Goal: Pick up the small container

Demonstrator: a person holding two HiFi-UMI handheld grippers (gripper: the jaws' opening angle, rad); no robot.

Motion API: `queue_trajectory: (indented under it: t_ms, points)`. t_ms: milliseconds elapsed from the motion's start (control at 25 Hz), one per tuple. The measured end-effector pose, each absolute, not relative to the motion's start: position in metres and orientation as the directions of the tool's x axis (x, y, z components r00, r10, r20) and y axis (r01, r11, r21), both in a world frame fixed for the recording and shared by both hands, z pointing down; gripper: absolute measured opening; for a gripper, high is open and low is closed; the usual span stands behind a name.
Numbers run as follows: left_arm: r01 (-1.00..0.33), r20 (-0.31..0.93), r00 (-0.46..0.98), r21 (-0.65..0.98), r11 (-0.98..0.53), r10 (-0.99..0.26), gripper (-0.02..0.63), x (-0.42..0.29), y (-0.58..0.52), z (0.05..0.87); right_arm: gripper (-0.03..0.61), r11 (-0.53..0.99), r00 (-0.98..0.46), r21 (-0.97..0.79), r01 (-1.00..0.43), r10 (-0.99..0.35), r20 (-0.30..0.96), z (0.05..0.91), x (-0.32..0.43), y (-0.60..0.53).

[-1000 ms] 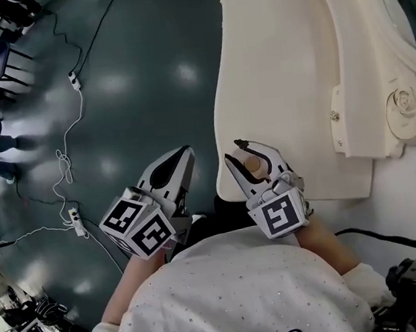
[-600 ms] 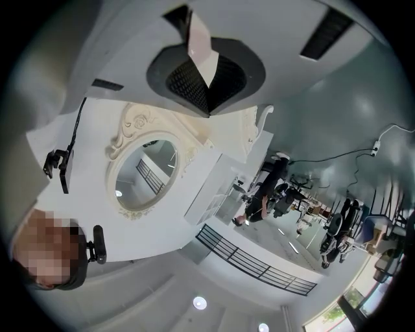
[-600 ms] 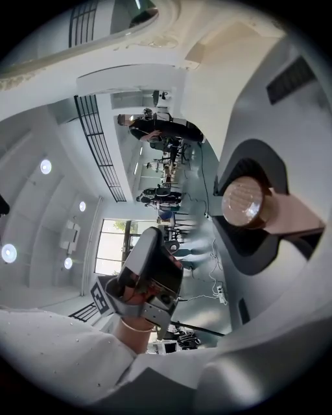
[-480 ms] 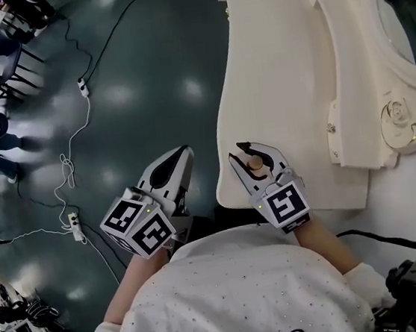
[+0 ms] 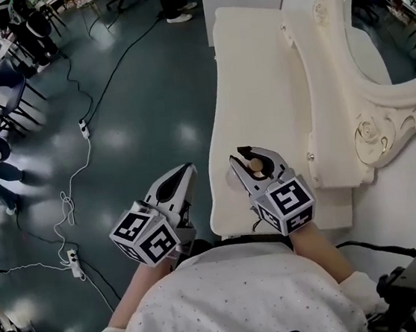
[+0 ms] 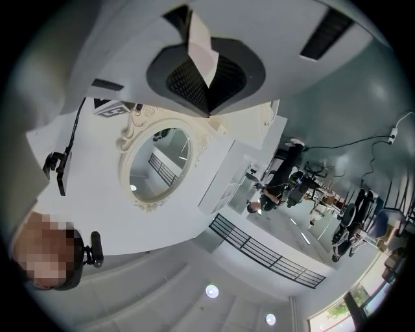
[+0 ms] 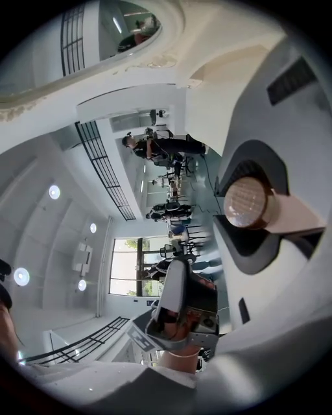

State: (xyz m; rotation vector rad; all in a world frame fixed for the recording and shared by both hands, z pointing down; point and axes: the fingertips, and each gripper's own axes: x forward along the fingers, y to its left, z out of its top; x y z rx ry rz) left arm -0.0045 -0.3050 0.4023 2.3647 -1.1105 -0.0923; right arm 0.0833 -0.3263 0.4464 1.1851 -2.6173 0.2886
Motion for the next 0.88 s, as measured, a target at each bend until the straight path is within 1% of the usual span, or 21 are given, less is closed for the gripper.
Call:
queue_trajectory:
  t_ms: [200,560,760,880]
  points:
    - [-0.676,0.082,0.675,0.467,-0.57,-0.734,0.0,0.005,-0.318,0.376,0.087,0.635,-0.641,-0.108,-0.765,-0.733,0.23,0.399,0.099,-0.333]
    - [-0.659,-0.018,0.687,0.404,-0.634,-0.726,0.0,0.009,-0.332,0.325,0.087,0.61,-0.611,-0.053,-0.791,-0.781,0.127,0.319,0.111,-0.324]
    - [-0.67,-0.077,0.66,0.389,-0.632,-0.747,0.001,0.001,-0.324,0.306,0.087,0.571,-0.576,-0.077,-0.817,-0.812,0.096,0.298,0.122,-0.317]
    - [-0.662,-0.083,0.669,0.384,-0.643,-0.739,0.0,0.0,-0.322,0.303,0.087,0.55,-0.557,-0.099,-0.829,-0.827,0.079,0.295,0.13,-0.316]
